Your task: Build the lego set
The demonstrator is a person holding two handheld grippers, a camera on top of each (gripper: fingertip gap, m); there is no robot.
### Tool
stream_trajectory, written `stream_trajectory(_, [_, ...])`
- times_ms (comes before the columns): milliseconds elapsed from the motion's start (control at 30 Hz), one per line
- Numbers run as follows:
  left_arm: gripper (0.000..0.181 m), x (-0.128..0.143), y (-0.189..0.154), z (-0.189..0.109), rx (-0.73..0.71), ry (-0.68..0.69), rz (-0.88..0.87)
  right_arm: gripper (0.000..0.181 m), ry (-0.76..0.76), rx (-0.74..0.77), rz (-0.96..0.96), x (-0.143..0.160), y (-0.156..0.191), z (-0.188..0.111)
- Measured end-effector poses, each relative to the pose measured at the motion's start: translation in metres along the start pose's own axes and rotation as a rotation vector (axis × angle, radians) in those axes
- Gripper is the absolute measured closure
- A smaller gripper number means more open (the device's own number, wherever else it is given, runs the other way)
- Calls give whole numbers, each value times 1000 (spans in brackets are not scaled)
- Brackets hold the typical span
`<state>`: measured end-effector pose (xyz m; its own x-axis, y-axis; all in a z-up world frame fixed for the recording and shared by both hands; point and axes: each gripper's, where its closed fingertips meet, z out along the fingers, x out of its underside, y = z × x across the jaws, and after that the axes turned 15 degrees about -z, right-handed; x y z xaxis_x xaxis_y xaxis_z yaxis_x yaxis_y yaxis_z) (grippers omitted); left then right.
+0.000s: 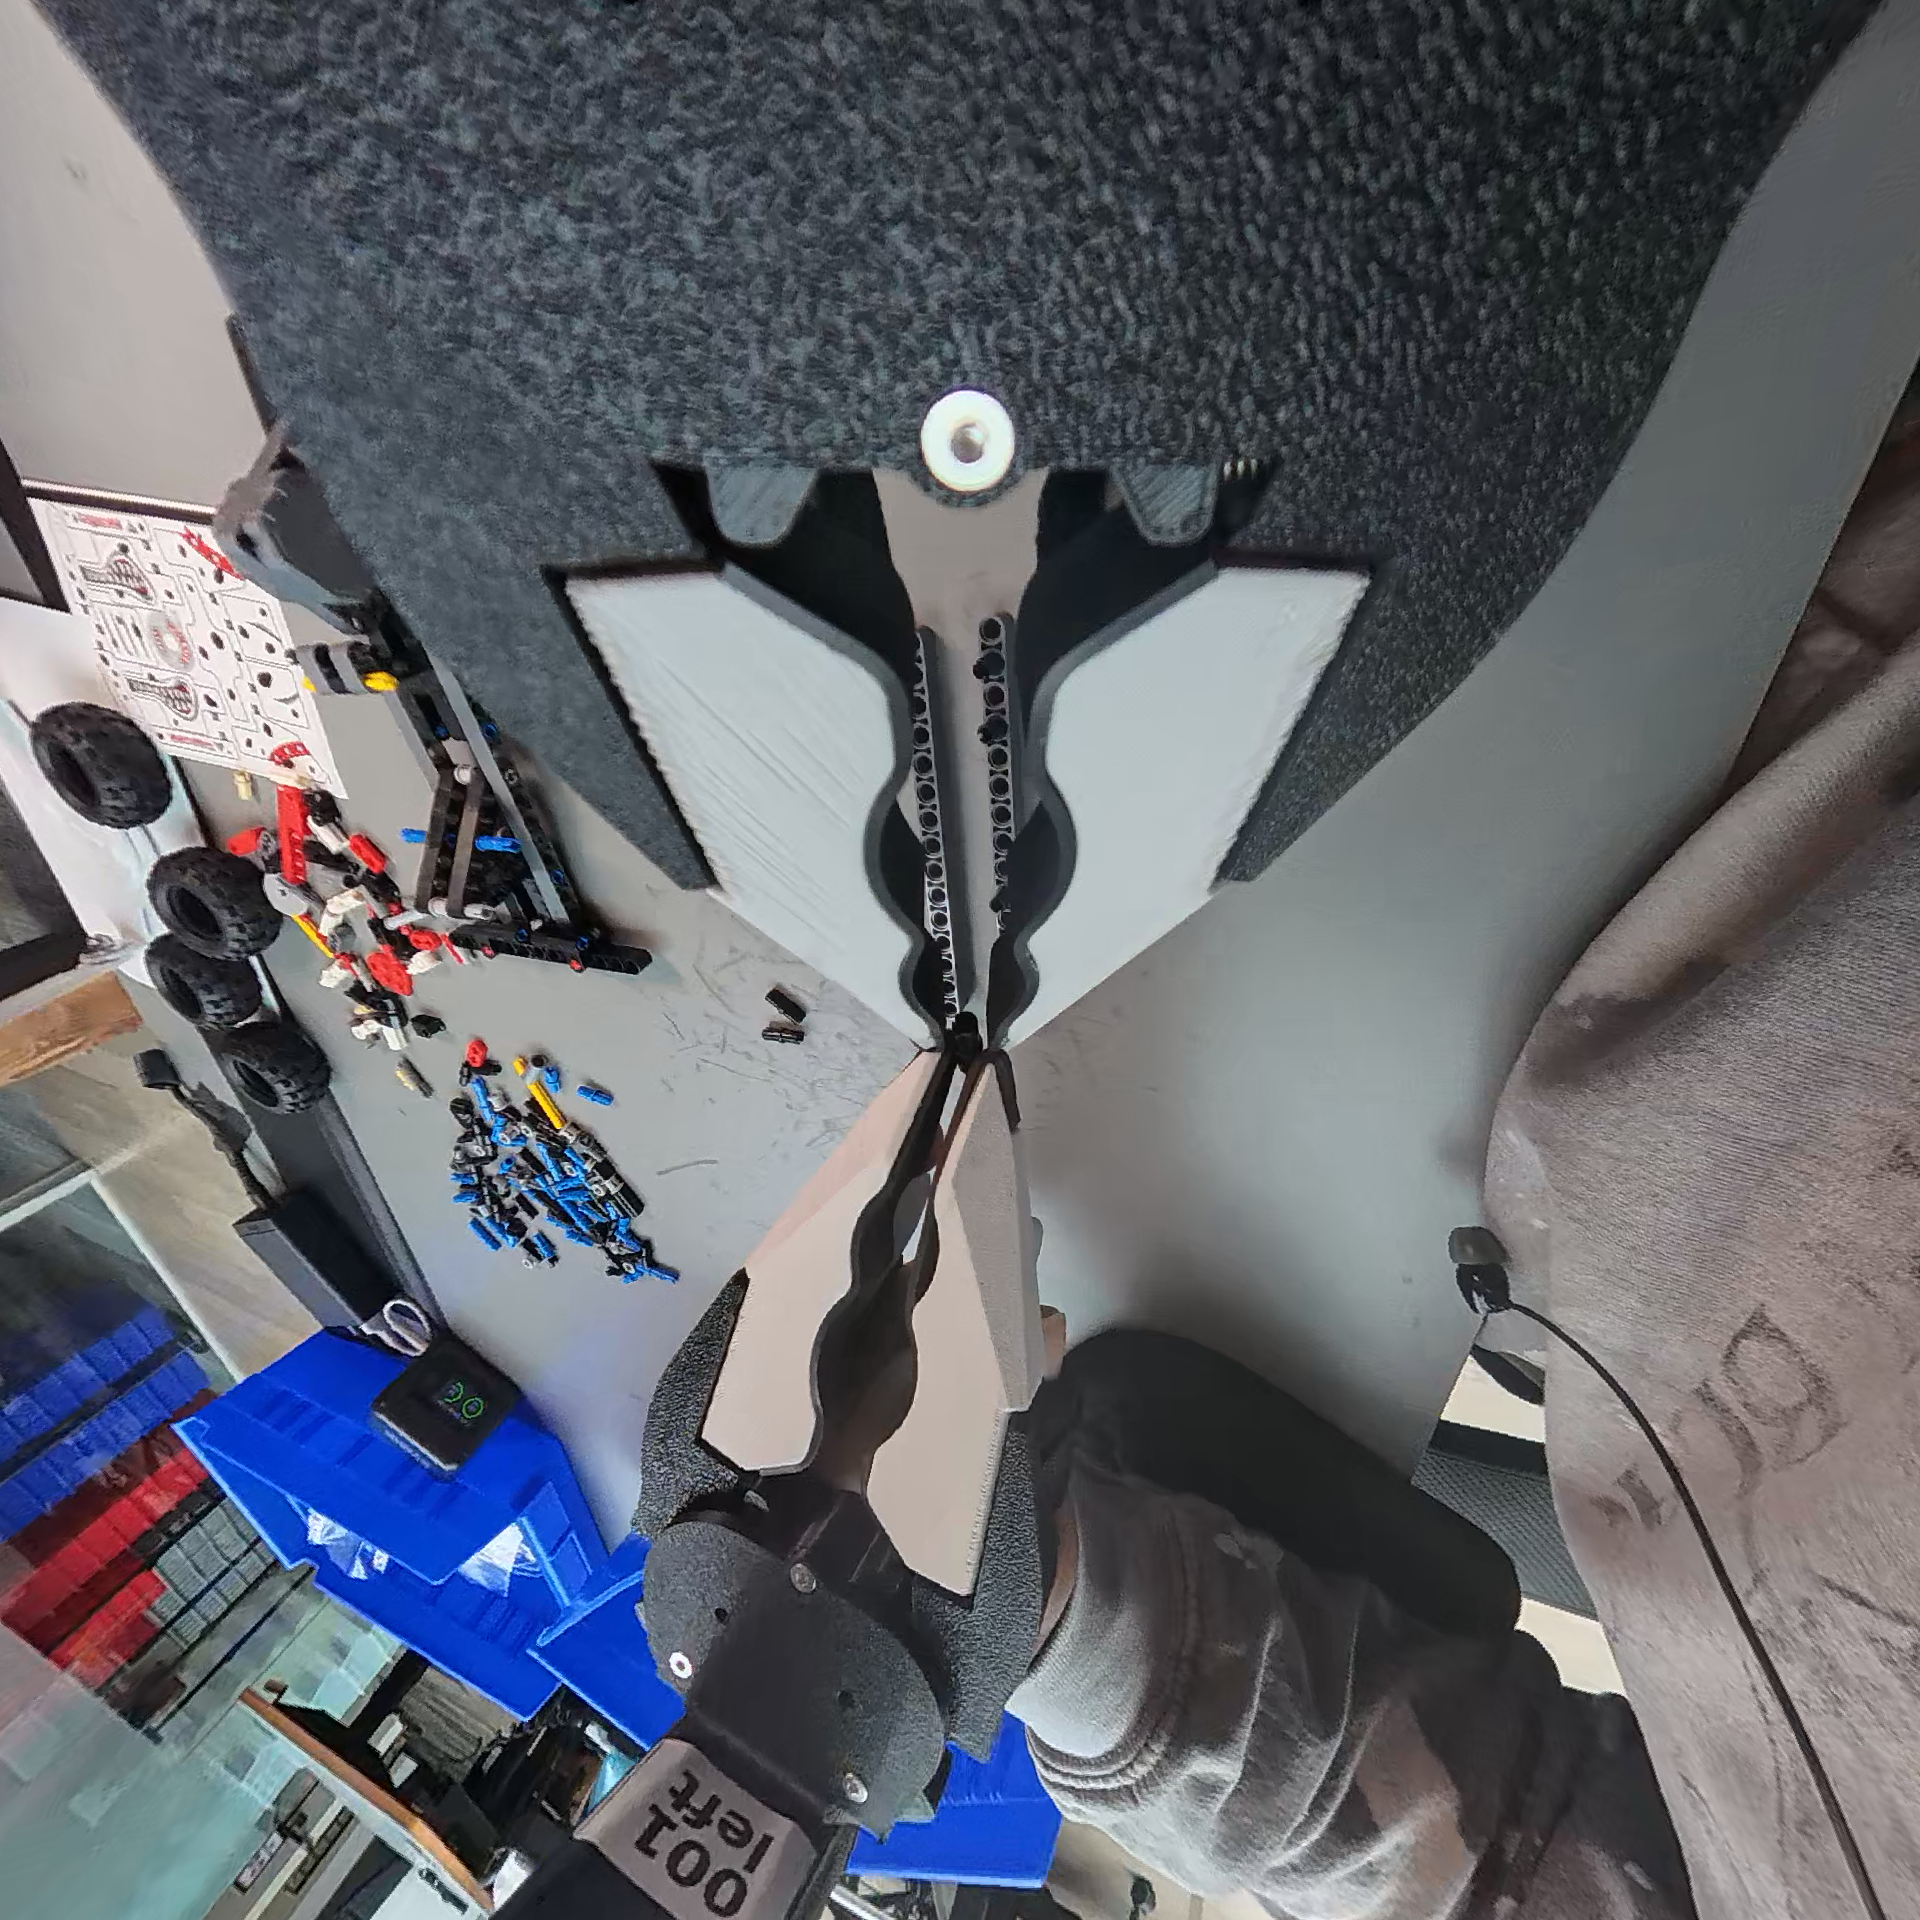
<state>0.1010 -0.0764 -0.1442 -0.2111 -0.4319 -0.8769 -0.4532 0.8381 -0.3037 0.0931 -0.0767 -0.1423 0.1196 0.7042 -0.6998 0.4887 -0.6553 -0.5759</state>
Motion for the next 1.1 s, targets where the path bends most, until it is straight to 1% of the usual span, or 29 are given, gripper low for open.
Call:
stream_trajectory(67, [175, 2, -1, -1, 12, 7, -15, 173, 27, 7, -35, 0, 1, 2])
stream_trajectory(233, [175, 7, -6, -2, 57, 13, -60, 177, 61, -1, -120, -3, 7, 5])
stream_trajectory(400, [174, 4, -4, -4, 57, -15, -93, 178, 45, -10, -54, -3, 4, 4])
stream_trajectory(467, [170, 1, -3, -8, 52, -34, -103, 177, 41, -16, -25, -1, 2, 5])
stream_trajectory(533, [170, 0, -3, -11, 49, -41, -107, 178, 18, -23, -12, -4, 1, 6])
stream_trajectory(667, [170, 4, -6, -13, 59, -24, -101, 178, -10, -28, -11, -12, -2, 7])
stream_trajectory(800, [175, 4, -9, -16, 86, -32, -118, 178, -33, -50, -16, -18, -2, 9])
stream_trajectory(1100, [176, 12, -11, -18, 117, 2, -142, 176, -18, -93, -36, -17, 5, 15])
